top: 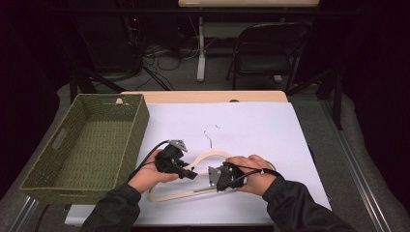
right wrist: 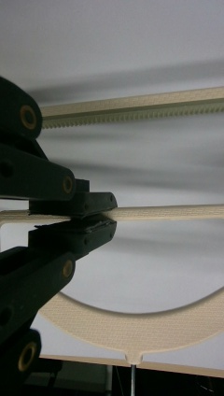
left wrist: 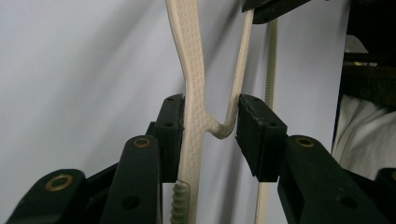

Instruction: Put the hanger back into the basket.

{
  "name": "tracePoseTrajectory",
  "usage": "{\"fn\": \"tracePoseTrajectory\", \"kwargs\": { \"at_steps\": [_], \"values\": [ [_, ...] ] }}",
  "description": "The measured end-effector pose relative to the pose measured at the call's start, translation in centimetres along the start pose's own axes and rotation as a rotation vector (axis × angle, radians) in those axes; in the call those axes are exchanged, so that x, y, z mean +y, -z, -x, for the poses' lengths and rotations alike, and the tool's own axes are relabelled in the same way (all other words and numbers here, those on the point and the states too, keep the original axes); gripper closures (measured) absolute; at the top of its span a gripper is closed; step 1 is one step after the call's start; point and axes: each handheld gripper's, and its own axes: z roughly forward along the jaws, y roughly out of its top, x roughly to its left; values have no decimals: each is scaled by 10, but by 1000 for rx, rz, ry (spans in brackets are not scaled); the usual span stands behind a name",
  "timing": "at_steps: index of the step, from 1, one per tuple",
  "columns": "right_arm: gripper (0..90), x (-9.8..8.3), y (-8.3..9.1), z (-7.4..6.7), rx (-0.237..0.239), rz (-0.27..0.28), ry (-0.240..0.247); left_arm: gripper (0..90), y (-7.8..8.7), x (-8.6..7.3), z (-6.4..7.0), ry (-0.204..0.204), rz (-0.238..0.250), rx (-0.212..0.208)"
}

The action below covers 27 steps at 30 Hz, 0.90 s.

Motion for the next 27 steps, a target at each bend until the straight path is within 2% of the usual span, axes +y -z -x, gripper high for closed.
{"fn": "tracePoseTrajectory", "kwargs": {
  "at_steps": [1, 2, 4, 7, 8, 9, 13, 14, 15, 17, 18, 19, 21, 22, 26, 27],
  "values": [
    [852, 0, 0, 0, 0, 0, 0, 626, 0, 0, 0, 0, 0, 0],
    [851, 0, 0, 0, 1, 1, 5, 631, 0, 0, 0, 3, -3, -18],
    [850, 1, 2, 0, -1, -6, 11, 645, 2, 0, 1, -2, 1, -15],
    [847, 1, 3, -1, -12, -7, 6, 685, 5, 0, 3, -4, 8, -17],
    [844, 1, 3, 0, -29, -2, 11, 709, 8, 0, 5, -14, 21, -28],
    [843, 2, 4, 0, -37, -7, 9, 723, 10, 1, 7, -22, 14, -18],
    [846, 6, 6, 2, -61, -4, 32, 797, 12, 2, 10, -36, 11, -23],
    [851, 8, 8, 4, -52, -5, 22, 807, 8, 2, 12, -47, -19, -5],
    [853, 10, 10, 6, -66, -6, 22, 810, 4, 1, 13, -44, -32, 2],
    [853, 11, 11, 7, -63, 6, 17, 829, 3, 1, 13, -46, -37, 11],
    [856, 12, 9, 7, -49, 10, 17, 845, 2, 1, 11, -42, -35, -14],
    [856, 12, 9, 7, -49, 10, 17, 844, 2, 1, 11, -42, -35, -14],
    [855, 11, 8, 8, -52, 12, 19, 829, 2, 0, 10, -23, -24, -1],
    [854, 11, 8, 8, -54, 17, 16, 806, 4, 0, 8, -8, 3, -23],
    [854, 10, 7, 8, -49, 11, 6, 810, 7, 1, 8, -4, 14, -18],
    [853, 11, 8, 9, -57, -1, 16, 830, 7, 1, 8, -7, 11, -20]
  ]
}}
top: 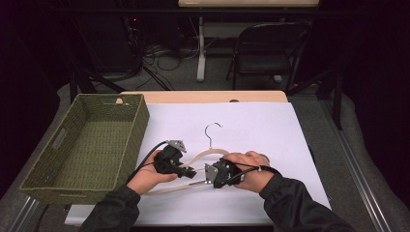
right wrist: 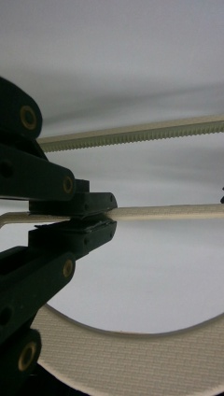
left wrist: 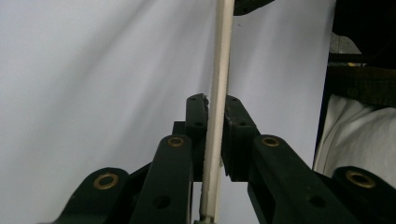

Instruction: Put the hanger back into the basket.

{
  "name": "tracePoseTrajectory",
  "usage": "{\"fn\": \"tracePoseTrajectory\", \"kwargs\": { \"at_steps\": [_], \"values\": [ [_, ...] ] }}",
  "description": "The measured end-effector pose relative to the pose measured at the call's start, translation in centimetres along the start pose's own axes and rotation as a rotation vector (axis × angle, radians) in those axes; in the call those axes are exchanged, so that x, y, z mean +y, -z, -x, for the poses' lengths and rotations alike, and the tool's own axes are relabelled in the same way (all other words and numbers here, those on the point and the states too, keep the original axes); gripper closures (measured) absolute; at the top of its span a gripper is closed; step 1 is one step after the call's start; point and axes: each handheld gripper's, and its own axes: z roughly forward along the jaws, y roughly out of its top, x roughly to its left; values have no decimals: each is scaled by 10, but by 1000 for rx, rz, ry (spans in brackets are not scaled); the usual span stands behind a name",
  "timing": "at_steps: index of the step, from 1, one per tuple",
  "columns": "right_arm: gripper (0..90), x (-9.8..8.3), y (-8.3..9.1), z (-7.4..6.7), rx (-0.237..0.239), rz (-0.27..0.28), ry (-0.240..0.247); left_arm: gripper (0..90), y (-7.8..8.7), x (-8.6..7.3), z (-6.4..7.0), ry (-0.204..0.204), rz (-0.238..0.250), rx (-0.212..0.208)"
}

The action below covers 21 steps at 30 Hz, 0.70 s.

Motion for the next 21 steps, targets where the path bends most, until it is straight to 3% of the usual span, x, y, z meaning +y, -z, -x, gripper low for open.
{"fn": "tracePoseTrajectory", "kwargs": {
  "at_steps": [1, 8, 12, 13, 14, 16, 17, 18, 19, 21],
  "values": [
    [853, 0, 0, 0, 0, -1, -1, 832, 0, 0, 1, -1, -1, 24],
    [826, -1, -1, 0, 15, 19, -25, 858, -2, -1, -1, 11, -3, -20],
    [747, -3, 0, 3, 26, 32, -64, 866, -2, -2, -2, 10, 3, -9],
    [725, -5, 2, 4, 1, 62, -81, 869, -1, -3, -4, 25, 12, -45],
    [725, -5, 2, 4, 1, 62, -81, 869, -1, -3, -4, 25, 12, -45],
    [724, -6, 4, 4, -18, 92, -95, 869, -1, -3, -4, 22, 14, -25],
    [718, -6, 14, 8, 42, 28, -96, 870, 1, -3, -4, 23, 22, -16],
    [718, -6, 14, 8, 42, 28, -96, 870, 1, -3, -4, 23, 22, -16],
    [712, -9, 15, 7, -13, 96, -123, 870, 3, -3, -3, 27, 37, 7],
    [704, -11, 20, 8, -18, 106, -136, 871, 7, -3, -4, 30, 52, 9]
  ]
}}
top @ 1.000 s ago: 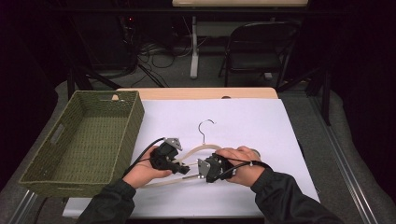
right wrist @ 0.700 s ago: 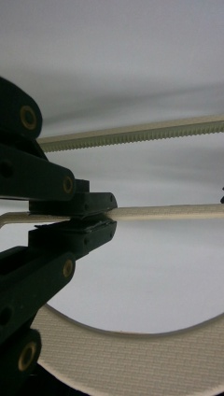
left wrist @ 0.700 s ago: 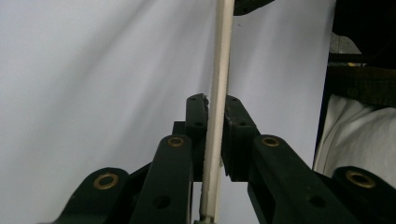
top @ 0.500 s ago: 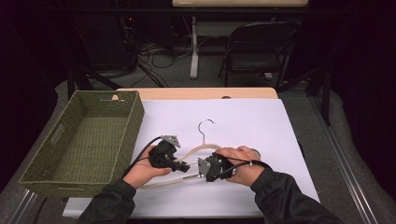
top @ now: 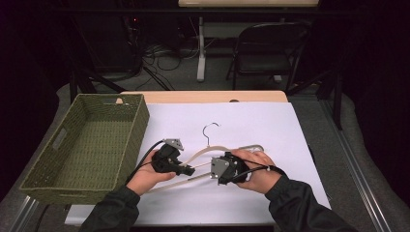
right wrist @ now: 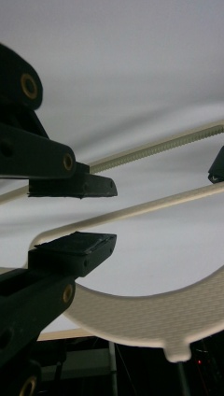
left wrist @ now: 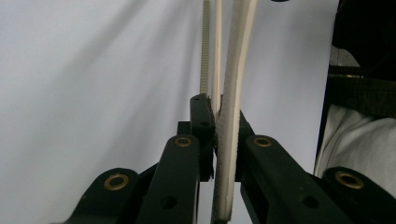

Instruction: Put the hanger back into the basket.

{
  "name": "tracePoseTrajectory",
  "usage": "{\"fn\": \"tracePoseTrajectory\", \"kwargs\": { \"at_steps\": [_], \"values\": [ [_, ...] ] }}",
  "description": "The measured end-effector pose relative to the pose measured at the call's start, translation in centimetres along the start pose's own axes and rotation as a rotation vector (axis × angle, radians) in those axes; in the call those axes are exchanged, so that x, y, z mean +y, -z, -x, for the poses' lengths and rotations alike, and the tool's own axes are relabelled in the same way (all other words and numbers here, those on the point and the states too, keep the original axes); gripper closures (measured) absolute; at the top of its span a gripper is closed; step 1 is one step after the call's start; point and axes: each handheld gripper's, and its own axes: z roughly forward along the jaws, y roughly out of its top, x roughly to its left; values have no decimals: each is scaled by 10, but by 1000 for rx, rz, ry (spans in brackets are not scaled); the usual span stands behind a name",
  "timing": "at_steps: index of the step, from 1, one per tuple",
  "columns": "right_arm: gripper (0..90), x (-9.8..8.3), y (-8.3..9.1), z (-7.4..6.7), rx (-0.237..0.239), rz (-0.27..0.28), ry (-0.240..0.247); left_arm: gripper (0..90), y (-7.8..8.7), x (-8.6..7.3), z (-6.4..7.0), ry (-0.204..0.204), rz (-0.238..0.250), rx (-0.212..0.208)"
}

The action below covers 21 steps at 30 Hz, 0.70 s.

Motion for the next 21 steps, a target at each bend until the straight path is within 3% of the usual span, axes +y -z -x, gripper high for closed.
{"fn": "tracePoseTrajectory", "kwargs": {
  "at_steps": [3, 5, 6, 7, 9, 15, 16, 17, 21],
  "values": [
    [693, -2, 4, 0, -1, 11, -16, 870, 4, 0, 1, 9, 19, 9],
    [668, -6, 7, 0, 5, 30, -53, 870, 9, 0, 3, 17, 37, 22],
    [668, -6, 7, 0, 5, 30, -53, 870, 13, 0, 5, 22, 47, 34],
    [646, -12, 9, -1, 8, 27, -86, 870, 16, 0, 6, 28, 57, 42],
    [630, -16, 9, -1, 7, 28, -90, 870, 26, 0, 11, 56, 84, 79],
    [607, -27, 15, 1, 8, 47, -150, 869, 42, -1, 19, 79, 102, 118],
    [602, -31, 17, 0, 8, 45, -181, 869, 48, -1, 23, 90, 109, 142],
    [598, -32, 17, 2, 8, 51, -166, 869, 51, -2, 25, 92, 109, 154],
    [581, -36, 18, 2, 6, 54, -197, 869, 60, -3, 29, 104, 125, 171]
  ]
}}
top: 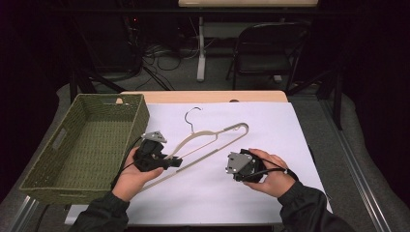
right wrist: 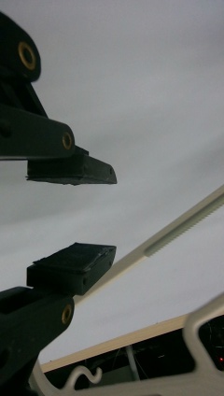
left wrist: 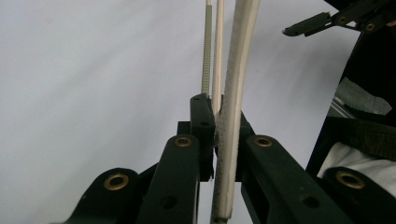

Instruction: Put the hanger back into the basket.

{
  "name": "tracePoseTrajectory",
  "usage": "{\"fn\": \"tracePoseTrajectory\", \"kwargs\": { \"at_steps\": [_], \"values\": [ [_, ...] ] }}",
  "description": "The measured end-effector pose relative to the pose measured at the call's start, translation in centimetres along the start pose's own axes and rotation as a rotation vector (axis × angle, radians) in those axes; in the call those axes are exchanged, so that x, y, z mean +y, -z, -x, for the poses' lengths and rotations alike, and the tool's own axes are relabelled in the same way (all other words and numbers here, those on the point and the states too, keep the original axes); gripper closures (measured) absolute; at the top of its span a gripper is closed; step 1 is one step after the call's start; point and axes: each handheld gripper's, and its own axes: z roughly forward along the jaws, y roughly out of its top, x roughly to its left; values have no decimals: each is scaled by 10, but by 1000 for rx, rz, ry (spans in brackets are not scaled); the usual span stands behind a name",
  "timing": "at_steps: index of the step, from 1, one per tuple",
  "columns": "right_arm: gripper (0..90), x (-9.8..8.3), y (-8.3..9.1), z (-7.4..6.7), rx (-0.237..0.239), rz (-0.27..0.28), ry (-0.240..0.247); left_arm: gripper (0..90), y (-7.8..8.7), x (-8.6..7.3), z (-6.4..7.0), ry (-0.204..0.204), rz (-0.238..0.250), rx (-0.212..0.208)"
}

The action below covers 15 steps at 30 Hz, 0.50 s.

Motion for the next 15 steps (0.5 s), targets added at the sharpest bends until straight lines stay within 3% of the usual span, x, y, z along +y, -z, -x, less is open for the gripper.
{"fn": "tracePoseTrajectory", "kwargs": {
  "at_steps": [4, 5, 10, 15],
  "values": [
    [569, -3, -1, 3, 6, -8, -7, 869, 13, 1, 4, 1, 8, 34],
    [565, -4, 0, 3, 7, -16, -30, 869, 19, 1, 5, 4, 11, 46],
    [565, -6, 0, 8, -6, -26, -14, 869, 35, 1, 6, 17, 16, 75],
    [566, -10, 1, 9, -5, -16, -31, 869, 66, 2, 6, 22, 47, 119]
  ]
}}
